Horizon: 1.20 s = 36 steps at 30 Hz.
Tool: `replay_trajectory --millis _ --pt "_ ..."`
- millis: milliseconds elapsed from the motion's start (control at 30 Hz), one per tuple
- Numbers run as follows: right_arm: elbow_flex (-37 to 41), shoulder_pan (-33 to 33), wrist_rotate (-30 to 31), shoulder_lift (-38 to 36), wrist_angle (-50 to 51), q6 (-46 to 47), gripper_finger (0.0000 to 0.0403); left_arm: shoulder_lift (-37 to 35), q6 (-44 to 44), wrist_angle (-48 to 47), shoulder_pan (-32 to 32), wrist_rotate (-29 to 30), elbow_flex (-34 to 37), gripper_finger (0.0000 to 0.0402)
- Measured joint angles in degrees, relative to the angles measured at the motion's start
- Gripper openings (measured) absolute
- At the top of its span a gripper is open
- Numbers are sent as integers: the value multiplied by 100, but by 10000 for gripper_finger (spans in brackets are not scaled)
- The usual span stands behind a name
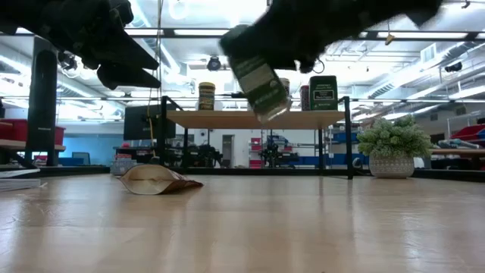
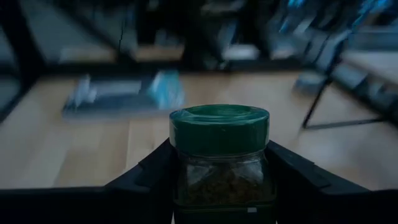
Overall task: Shelf spices
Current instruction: Put the green bottle seasoning on the shelf
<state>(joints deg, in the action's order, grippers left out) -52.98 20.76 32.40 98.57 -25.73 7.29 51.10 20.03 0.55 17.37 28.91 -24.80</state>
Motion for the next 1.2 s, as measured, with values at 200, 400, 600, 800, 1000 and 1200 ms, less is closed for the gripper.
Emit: replay_trajectory --millis 200,400,600,800,1000,1200 --pt "1654 57 446 571 -3953 -26 190 -21 -28 18 0 2 0 328" --pt "1652 -99 422 1629 -5499 -535 190 -21 -28 212 0 2 0 328" --pt "1282 -335 246 2237 -5530 -745 190 -18 22 311 0 1 0 328" --pt "1123 -412 11 2331 -5632 -689 222 -16 142 321 0 1 0 328" --pt "1118 -416 9 2320 -5678 -687 297 -16 166 348 0 0 0 328" --pt "1118 -416 9 2320 -5715 -737 299 -16 235 353 0 0 0 328"
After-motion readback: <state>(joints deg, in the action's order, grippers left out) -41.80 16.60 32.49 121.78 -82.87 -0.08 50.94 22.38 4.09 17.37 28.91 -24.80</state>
